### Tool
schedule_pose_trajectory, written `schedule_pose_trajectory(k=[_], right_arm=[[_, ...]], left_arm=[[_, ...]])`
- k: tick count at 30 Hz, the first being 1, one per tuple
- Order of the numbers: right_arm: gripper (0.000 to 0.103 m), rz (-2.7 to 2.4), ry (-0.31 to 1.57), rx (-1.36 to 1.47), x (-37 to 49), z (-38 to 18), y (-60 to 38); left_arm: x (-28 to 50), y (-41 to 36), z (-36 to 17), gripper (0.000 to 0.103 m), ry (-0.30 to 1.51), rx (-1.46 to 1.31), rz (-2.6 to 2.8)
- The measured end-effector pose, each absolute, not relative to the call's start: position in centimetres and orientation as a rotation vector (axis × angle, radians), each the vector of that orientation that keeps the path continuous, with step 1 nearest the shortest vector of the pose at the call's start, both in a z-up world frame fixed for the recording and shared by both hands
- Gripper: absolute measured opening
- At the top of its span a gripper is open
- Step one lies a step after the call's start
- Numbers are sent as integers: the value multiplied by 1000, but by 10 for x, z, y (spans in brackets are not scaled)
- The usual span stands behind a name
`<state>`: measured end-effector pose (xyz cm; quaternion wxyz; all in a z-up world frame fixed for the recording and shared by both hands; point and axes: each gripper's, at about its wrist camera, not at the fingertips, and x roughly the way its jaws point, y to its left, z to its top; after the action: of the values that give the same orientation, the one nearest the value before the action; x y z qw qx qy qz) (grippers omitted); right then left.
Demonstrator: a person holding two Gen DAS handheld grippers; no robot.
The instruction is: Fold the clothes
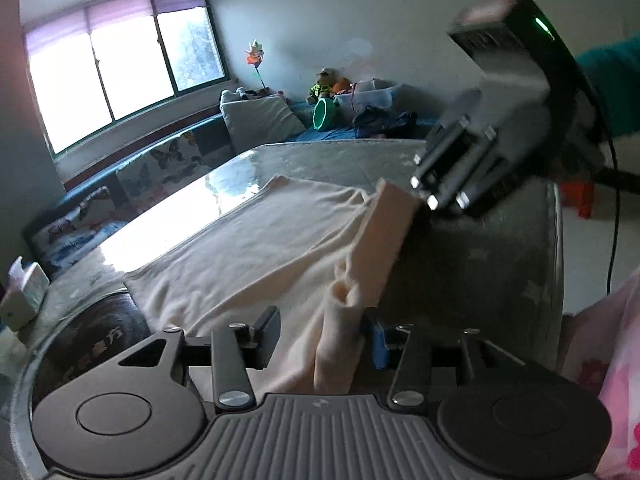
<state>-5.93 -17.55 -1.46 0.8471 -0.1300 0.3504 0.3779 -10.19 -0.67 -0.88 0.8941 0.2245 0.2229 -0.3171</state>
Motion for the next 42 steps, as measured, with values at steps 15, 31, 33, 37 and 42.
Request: schedule_pose_trajectory(k=[15, 31, 33, 37, 42], right_arm=[[10, 772, 699, -254, -62, -2, -176], [9, 870, 707, -269, -137, 35, -194], [9, 882, 729, -260, -143, 41, -196], [9, 893, 744, -257, -143, 52, -197], [9, 892, 740, -248, -111, 58, -198]], left_arm=[[-95, 7, -24, 12, 469, 572, -612], [-174, 9, 30, 9, 544, 456, -726], [-181, 7, 35, 9, 555, 471, -748], [-168, 9, 47, 9, 575, 453, -770], [-124, 13, 55, 9, 584, 425, -760]])
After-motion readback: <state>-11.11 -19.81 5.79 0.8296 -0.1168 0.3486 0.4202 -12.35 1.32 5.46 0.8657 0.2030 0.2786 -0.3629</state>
